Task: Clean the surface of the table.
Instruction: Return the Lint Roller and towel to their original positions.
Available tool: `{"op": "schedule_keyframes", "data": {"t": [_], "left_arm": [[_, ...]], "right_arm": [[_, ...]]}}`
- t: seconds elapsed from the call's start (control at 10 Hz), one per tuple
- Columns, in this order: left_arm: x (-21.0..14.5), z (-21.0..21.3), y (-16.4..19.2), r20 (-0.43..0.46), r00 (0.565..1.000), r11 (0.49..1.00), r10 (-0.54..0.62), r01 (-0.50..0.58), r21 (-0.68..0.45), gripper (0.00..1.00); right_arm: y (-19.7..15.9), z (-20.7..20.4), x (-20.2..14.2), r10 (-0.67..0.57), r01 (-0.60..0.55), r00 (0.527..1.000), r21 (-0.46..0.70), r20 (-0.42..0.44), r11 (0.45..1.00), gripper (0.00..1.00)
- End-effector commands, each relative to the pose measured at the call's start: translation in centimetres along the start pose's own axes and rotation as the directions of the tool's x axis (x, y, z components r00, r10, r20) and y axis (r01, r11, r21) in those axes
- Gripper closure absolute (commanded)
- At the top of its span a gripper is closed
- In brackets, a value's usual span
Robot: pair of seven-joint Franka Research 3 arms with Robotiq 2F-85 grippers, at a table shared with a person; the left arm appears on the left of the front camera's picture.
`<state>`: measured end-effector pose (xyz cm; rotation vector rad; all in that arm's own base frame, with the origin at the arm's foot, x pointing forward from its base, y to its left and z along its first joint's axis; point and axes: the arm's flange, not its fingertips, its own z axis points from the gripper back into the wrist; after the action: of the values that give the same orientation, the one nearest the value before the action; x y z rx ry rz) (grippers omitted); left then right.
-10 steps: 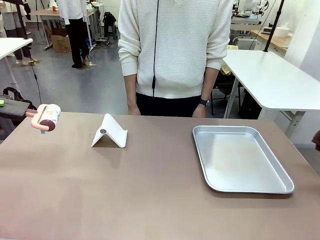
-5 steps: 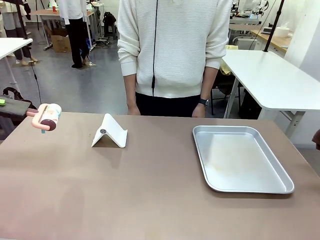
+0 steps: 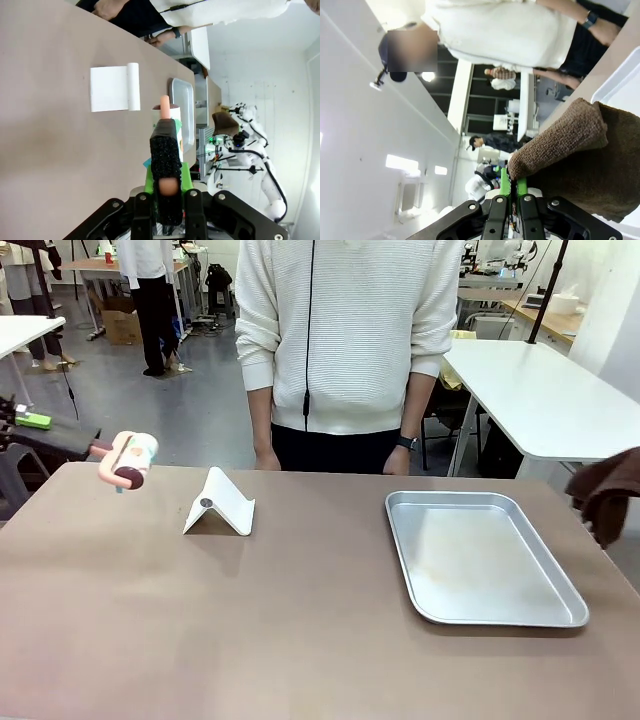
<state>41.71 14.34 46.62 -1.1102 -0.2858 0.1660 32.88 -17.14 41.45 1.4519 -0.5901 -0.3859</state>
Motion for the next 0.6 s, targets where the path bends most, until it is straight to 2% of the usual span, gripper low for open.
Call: {"op": "schedule_keyframes", "data": {"t": [0.0,0.2,0.5], "left_arm": [[1.2,-1.4,-1.8,-0.044,0.999,0.999,-0.018,0.020,0.031,0.78],[2.7,-3.8,-4.0,-0.070,0.996,0.998,-0.046,0.049,0.046,0.78],[4.6,-7.0,-5.7,-0.041,0.999,0.999,-0.032,0.033,0.022,0.78]], "right_arm": [[1.3,-4.6,-2.7,0.128,-0.127,0.992,0.004,-0.022,0.992,0.95],[2.2,-9.7,-6.6,0.167,-0.166,0.974,0.022,-0.152,0.986,0.95],[1.7,-16.0,-11.2,0.211,-0.210,0.967,0.021,-0.144,0.977,0.95]]}}
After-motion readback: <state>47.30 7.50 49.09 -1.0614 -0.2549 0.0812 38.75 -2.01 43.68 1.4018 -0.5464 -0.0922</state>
